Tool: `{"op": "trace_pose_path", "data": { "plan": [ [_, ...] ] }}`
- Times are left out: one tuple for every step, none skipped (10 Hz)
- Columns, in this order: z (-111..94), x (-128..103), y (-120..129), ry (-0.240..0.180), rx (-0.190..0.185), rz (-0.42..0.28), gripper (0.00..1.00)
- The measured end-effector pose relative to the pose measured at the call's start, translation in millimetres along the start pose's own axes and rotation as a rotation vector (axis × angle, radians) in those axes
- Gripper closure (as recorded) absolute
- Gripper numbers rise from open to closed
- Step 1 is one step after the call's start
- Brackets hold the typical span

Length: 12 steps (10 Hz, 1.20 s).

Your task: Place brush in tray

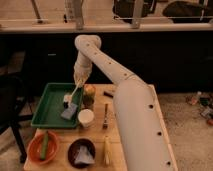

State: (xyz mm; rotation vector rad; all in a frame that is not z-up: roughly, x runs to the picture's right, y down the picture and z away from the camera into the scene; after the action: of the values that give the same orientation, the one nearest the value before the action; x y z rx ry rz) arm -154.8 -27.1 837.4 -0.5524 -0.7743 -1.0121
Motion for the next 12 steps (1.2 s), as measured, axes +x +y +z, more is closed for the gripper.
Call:
{"op": "trace_pose_path", "data": {
  "plan": [
    [8,-1,-4,-0.017,-0.007,-0.013,1.0],
    [17,-1,-6,-0.034,-0.014,-0.025,1.0],
    [27,-1,-9,-0.053,-0.024,-0.04,1.0],
    [32,-3,-13,-0.063,-0.026,-0.055,1.0],
    [39,-5,-20,-0.071,-0.028,-0.079,1.0],
    [44,-4,-24,-0.063,-0.022,-0.095,1.0],
    [48,-3,-26,-0.056,-0.02,-0.106,1.0],
    [53,-2,-29,-0.05,-0.018,-0.116,1.0],
    [60,-2,-33,-0.046,-0.014,-0.13,1.0],
    [70,-1,-36,-0.045,-0.013,-0.14,1.0],
    [77,0,-38,-0.046,-0.012,-0.144,1.0],
    [86,0,-42,-0.053,-0.011,-0.148,1.0]
  ]
}}
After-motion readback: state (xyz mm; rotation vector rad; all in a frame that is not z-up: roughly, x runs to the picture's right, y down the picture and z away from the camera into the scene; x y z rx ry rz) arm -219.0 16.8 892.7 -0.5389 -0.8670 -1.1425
